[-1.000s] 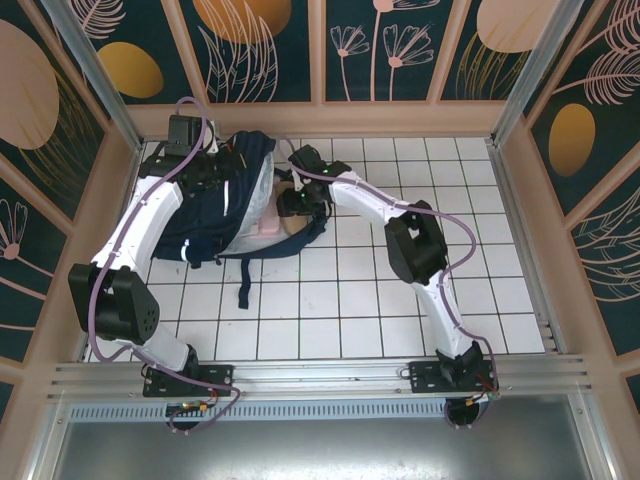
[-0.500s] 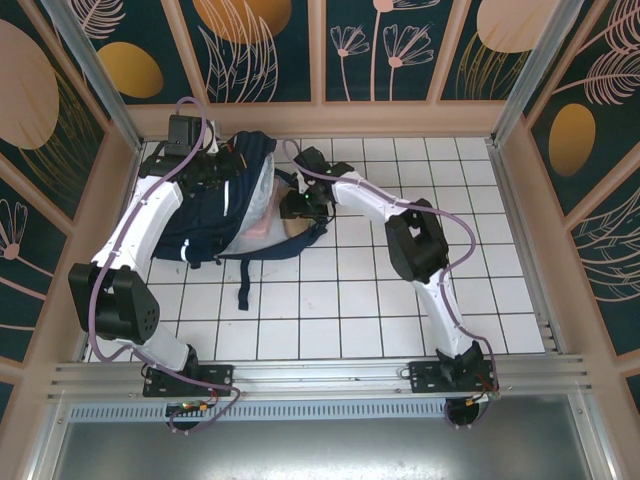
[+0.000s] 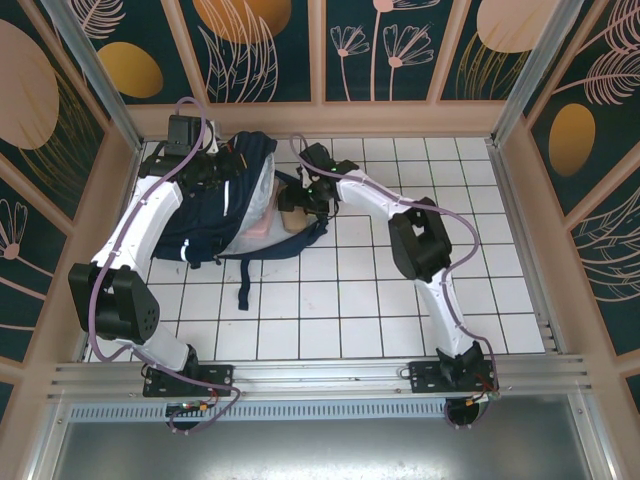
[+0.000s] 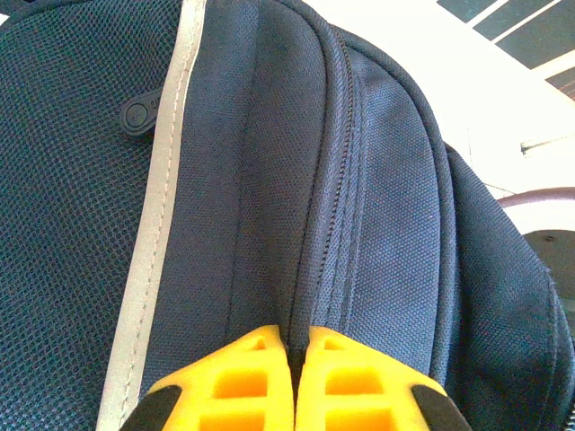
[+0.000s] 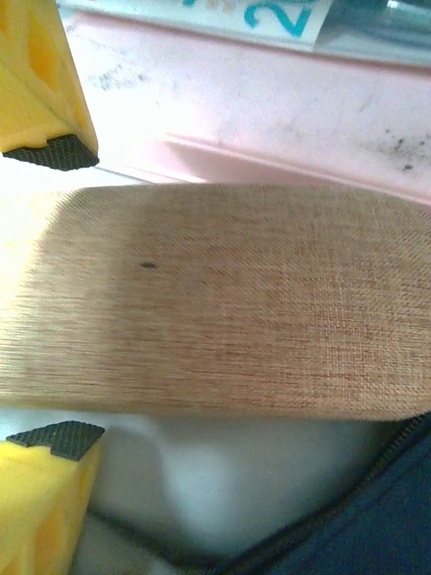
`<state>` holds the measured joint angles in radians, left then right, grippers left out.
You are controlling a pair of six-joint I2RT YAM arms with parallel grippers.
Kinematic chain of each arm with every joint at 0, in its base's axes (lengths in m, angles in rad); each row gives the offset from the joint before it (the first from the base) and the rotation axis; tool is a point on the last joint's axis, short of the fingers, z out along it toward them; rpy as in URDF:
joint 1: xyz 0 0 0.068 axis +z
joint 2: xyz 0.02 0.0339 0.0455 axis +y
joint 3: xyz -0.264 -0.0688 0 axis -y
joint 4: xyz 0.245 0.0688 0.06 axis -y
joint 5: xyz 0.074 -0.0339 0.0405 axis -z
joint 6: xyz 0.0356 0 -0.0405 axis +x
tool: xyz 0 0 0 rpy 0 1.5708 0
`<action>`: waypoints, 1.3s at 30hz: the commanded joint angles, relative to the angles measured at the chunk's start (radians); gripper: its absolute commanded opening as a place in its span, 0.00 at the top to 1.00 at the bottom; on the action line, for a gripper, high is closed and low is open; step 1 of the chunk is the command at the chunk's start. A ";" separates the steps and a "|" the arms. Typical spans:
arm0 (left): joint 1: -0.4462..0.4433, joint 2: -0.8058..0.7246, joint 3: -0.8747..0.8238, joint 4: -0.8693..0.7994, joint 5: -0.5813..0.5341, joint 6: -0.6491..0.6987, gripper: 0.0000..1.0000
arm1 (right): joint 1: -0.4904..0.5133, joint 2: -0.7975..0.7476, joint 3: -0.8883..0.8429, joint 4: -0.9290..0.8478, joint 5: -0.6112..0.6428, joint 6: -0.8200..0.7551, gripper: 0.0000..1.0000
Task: Pack books, pencil case, and school supplies into a backpack
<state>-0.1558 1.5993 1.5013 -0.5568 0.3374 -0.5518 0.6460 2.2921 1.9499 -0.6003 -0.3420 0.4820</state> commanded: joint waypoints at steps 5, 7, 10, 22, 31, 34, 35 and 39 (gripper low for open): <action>0.005 -0.024 0.005 0.063 0.058 -0.016 1.00 | -0.038 -0.080 -0.046 0.040 0.032 0.035 0.20; 0.003 -0.025 0.005 0.059 0.057 -0.013 1.00 | -0.032 -0.076 -0.045 0.033 0.097 0.027 0.21; 0.004 -0.032 0.001 0.052 0.050 -0.007 1.00 | -0.027 -0.081 -0.030 -0.002 0.252 0.002 0.22; 0.003 -0.032 0.005 0.047 0.051 -0.004 1.00 | -0.047 0.050 0.063 -0.074 0.304 -0.129 0.27; 0.004 -0.036 0.007 0.035 0.046 0.000 1.00 | -0.061 0.102 0.115 -0.080 0.500 -0.083 0.36; 0.003 -0.036 0.005 0.032 0.045 0.000 1.00 | -0.074 0.058 0.082 -0.045 0.565 -0.043 0.37; 0.004 -0.036 0.005 0.031 0.045 -0.001 1.00 | -0.080 0.038 0.065 -0.028 0.586 -0.024 0.37; 0.004 -0.036 -0.004 0.028 0.046 0.001 1.00 | -0.094 -0.024 0.021 0.028 0.611 0.014 0.37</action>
<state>-0.1551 1.5993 1.4940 -0.5541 0.3458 -0.5514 0.5861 2.3615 1.9945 -0.6079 0.1543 0.4435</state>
